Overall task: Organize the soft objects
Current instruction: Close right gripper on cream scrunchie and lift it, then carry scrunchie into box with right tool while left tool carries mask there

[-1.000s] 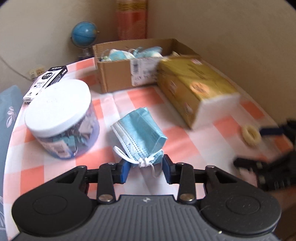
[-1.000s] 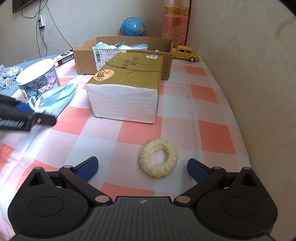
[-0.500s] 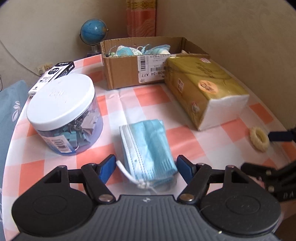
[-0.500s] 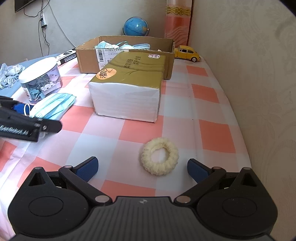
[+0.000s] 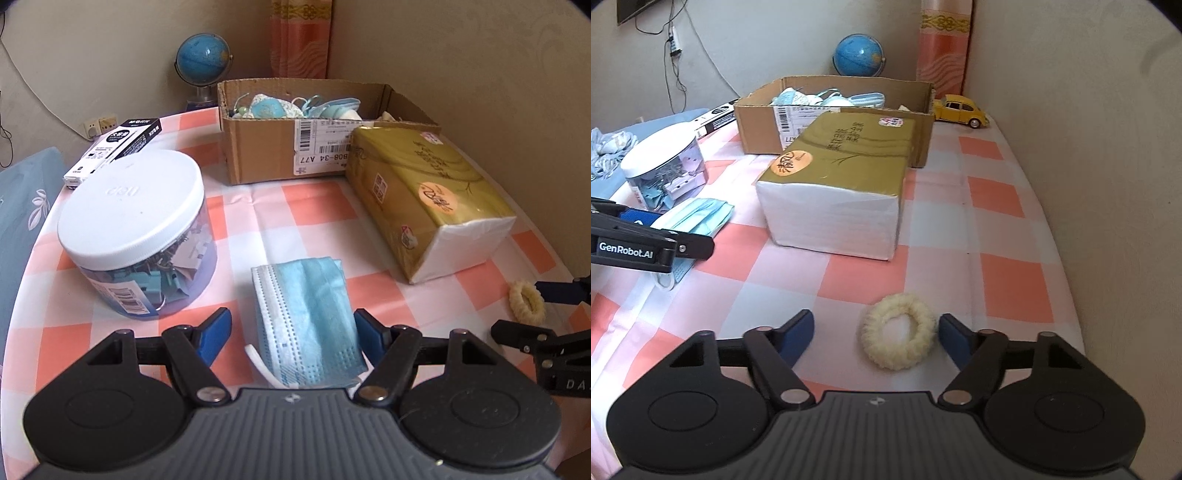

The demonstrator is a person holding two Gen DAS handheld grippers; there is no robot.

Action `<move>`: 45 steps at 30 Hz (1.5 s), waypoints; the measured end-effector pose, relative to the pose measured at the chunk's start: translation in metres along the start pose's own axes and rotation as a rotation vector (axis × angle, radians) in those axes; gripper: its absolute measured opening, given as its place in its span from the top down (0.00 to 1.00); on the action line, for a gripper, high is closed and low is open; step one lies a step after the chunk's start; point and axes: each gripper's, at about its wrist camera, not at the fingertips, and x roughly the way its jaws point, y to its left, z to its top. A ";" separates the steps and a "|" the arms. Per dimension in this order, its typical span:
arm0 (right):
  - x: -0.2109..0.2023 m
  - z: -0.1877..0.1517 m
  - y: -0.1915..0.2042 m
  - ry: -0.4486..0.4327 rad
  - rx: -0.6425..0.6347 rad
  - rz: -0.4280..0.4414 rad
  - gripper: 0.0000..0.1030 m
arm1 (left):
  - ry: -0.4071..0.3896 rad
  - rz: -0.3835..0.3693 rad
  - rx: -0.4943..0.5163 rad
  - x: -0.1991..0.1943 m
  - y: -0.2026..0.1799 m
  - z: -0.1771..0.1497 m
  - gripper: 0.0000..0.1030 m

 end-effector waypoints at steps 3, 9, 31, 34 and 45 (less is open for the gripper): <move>-0.001 0.000 -0.001 0.001 0.008 -0.009 0.35 | -0.002 0.006 0.004 -0.001 0.000 0.002 0.30; -0.002 0.002 -0.005 0.008 0.017 -0.026 0.49 | -0.001 0.002 0.015 -0.002 -0.002 0.006 0.33; -0.038 0.021 -0.007 -0.047 0.006 -0.019 0.61 | -0.032 -0.082 0.075 -0.042 0.003 0.007 0.62; -0.047 0.038 -0.006 -0.095 -0.013 -0.025 0.61 | -0.046 -0.099 0.077 -0.050 0.005 0.009 0.62; -0.017 0.142 -0.012 -0.228 -0.053 0.018 0.61 | -0.078 -0.114 0.082 -0.059 0.011 0.018 0.62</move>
